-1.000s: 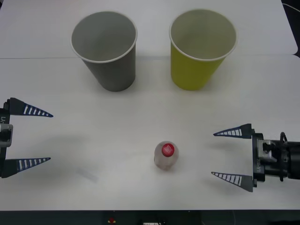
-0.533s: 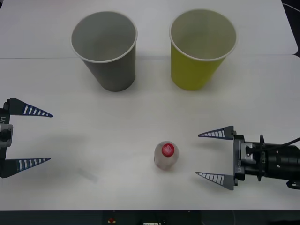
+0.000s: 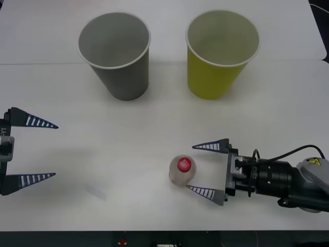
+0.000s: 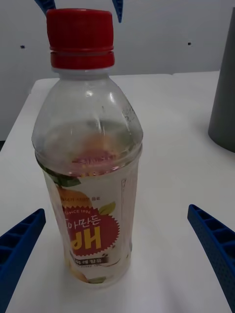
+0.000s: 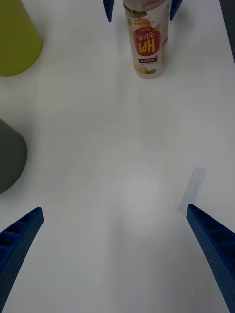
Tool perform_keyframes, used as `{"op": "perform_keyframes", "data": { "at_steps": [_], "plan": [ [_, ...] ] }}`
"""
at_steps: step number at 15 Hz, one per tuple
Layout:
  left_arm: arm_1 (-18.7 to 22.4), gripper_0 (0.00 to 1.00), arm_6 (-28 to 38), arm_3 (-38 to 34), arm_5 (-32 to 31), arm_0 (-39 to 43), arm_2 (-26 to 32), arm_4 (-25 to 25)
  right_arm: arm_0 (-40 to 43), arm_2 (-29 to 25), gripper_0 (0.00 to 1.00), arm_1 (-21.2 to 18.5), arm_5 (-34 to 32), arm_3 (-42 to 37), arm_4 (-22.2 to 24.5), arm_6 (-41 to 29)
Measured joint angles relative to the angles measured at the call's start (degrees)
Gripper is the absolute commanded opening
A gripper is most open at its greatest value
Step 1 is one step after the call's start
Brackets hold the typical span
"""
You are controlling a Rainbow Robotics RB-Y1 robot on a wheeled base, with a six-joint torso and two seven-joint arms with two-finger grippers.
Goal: Put the can into the green bin and the plastic bottle into the gray bin
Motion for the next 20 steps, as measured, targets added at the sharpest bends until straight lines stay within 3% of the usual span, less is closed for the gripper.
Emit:
{"op": "perform_keyframes", "data": {
  "at_steps": [5,6,7,8,11,16,20],
  "plan": [
    [0.0,1.00,0.0,0.0,0.0,0.0,0.0,0.0,-1.7,0.7,1.00,3.6,2.4,0.1,5.0,-1.3],
    [0.0,1.00,0.0,0.0,0.0,0.0,0.0,0.0,-1.9,1.1,0.76,3.8,2.7,0.0,5.1,-1.4],
    [0.0,1.00,0.0,0.0,0.0,0.0,0.0,0.0,-2.1,1.4,0.32,3.9,2.9,0.0,5.1,-1.5],
    [0.0,1.00,0.0,0.0,0.0,0.0,0.0,0.0,-2.1,1.5,0.07,4.0,3.0,0.1,5.1,-1.5],
    [0.0,1.00,0.0,0.0,0.0,0.0,0.0,0.0,-2.2,1.5,0.00,4.1,3.0,0.0,5.1,-2.0],
    [0.0,1.00,0.0,0.0,0.0,0.0,0.0,0.0,-2.3,1.5,0.00,3.9,3.3,0.0,5.0,-3.0],
    [0.0,1.00,0.0,0.0,0.0,0.0,0.0,0.0,-2.3,0.9,0.00,2.1,2.1,-0.2,2.4,-5.9]
  ]
}}
